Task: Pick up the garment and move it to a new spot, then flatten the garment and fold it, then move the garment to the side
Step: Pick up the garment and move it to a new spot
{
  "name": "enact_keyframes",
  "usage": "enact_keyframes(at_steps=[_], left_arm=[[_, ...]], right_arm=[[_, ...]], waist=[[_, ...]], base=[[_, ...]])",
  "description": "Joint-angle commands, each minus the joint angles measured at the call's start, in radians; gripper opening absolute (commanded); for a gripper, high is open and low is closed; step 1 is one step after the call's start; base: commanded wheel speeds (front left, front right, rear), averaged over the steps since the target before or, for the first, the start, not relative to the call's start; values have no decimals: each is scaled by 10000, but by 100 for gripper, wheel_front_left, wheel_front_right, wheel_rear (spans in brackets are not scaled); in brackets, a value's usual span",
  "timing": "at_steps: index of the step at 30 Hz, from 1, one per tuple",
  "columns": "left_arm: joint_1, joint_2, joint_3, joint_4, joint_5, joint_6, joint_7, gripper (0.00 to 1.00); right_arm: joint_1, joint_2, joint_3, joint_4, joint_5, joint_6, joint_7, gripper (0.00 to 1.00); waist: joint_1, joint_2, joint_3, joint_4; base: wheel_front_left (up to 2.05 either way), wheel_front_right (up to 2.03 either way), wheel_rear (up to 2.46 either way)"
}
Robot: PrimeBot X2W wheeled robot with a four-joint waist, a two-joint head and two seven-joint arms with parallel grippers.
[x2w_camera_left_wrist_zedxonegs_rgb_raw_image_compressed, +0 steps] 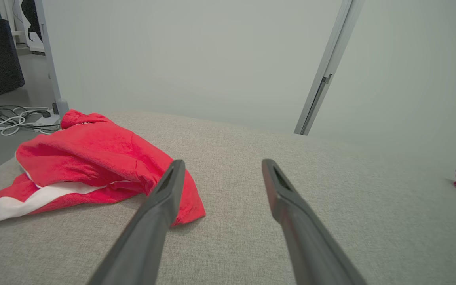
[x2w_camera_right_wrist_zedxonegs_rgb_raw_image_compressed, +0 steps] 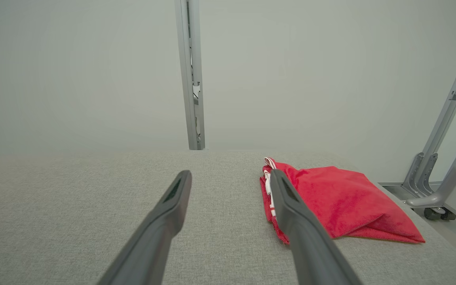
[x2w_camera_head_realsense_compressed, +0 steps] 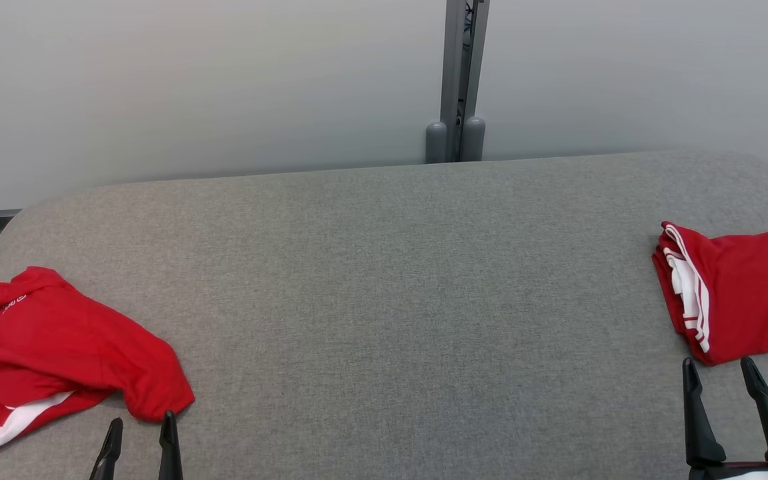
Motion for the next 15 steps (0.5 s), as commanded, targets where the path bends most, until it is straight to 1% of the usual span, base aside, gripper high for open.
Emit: enact_keyframes(at_steps=[1,6,9,11,15], left_arm=[[-98,38,8,3,-18,-52,-46,100],[-141,37,-48,1,-6,-64,-46,100],[-127,38,-70,-25,19,-71,-46,100],[-146,37,-82,-67,33,-62,-46,100],[-165,37,-116,-88,106,-79,-46,100]], right_arm=[[46,-24,-31,-19,31,-2,-47,100],[139,-23,23,-12,-96,-2,-47,100],[174,-27,38,-80,-124,-2,-47,100],[218,-24,78,-120,-127,-2,-47,100],[333,-26,305,-171,-19,0,-47,100]], waist=[[0,0,13,28],[0,0,-8,201],[0,0,-63,417],[0,0,-94,657],[0,0,-197,1428]], base=[[0,0,0],[0,0,0],[0,0,0],[0,0,0],[0,0,0]])
